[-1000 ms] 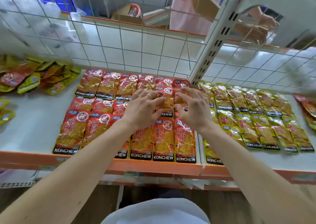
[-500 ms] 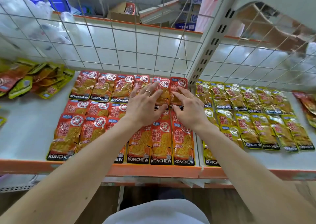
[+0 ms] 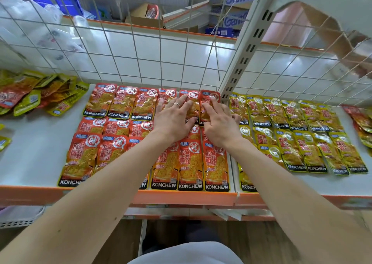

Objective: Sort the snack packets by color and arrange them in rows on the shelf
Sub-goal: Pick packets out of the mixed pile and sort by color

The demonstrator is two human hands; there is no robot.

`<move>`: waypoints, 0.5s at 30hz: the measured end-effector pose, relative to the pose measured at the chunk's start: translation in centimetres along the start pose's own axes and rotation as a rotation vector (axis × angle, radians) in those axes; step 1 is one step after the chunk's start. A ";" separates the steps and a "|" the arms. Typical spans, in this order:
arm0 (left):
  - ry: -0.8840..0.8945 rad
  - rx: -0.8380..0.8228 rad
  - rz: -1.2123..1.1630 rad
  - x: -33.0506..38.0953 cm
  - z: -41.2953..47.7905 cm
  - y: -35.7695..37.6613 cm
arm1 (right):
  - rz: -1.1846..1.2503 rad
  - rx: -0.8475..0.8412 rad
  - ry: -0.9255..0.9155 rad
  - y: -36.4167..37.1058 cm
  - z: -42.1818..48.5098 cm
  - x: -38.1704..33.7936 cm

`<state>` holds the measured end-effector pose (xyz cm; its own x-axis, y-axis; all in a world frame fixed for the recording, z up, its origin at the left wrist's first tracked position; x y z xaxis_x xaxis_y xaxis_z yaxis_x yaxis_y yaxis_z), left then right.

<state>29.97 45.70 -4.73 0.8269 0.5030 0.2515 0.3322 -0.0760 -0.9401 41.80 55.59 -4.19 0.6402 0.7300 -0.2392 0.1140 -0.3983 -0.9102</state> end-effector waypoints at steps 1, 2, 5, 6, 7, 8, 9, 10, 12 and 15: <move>0.000 -0.002 0.003 0.1 0.0 -0.1 | -0.014 -0.012 0.002 0.1 0.0 0.0; 0.001 -0.004 0.004 0.0 0.0 -0.2 | -0.028 -0.023 0.002 0.1 0.1 -0.1; 0.004 -0.008 0.003 0.1 -0.1 -0.5 | -0.034 -0.053 -0.005 -0.2 -0.1 -0.3; -0.003 0.002 0.007 0.2 -0.2 -0.5 | -0.019 -0.048 -0.010 -0.4 -0.4 -0.3; -0.014 0.019 0.003 0.3 -0.5 -0.6 | 0.002 -0.028 -0.019 -0.6 -0.8 -0.4; -0.028 0.042 -0.017 0.3 -0.9 -0.8 | 0.023 0.000 -0.028 -0.8 -1.2 -0.5; -0.039 0.069 -0.049 0.3 -1.3 -1.0 | 0.040 0.028 -0.038 -1.0 -1.7 -0.5; -0.044 0.096 -0.079 0.3 -1.8 -1.3 | 0.056 0.050 -0.046 -1.1 -2.2 -0.6; -0.037 0.141 -0.103 0.2 -2.9 -1.9 | 0.090 0.103 -0.061 -1.2 -3.2 -0.7; -0.011 0.196 -0.101 -0.2 -5.1 -3.0 | 0.124 0.189 -0.092 -1.6 -5.2 -1.3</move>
<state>31.14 41.41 -0.76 0.7883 0.5093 0.3453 0.3177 0.1437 -0.9372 44.68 52.40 -0.64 0.5672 0.7332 -0.3752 -0.1112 -0.3832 -0.9169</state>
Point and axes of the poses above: each hand's wrist, its own z-axis towards the middle knuckle, its own y-axis out of the palm, x = y × z, the point moved 4 cm from there along z, towards the middle knuckle, and after that the axes turned 13 degrees about -x, right-handed, at the moved point
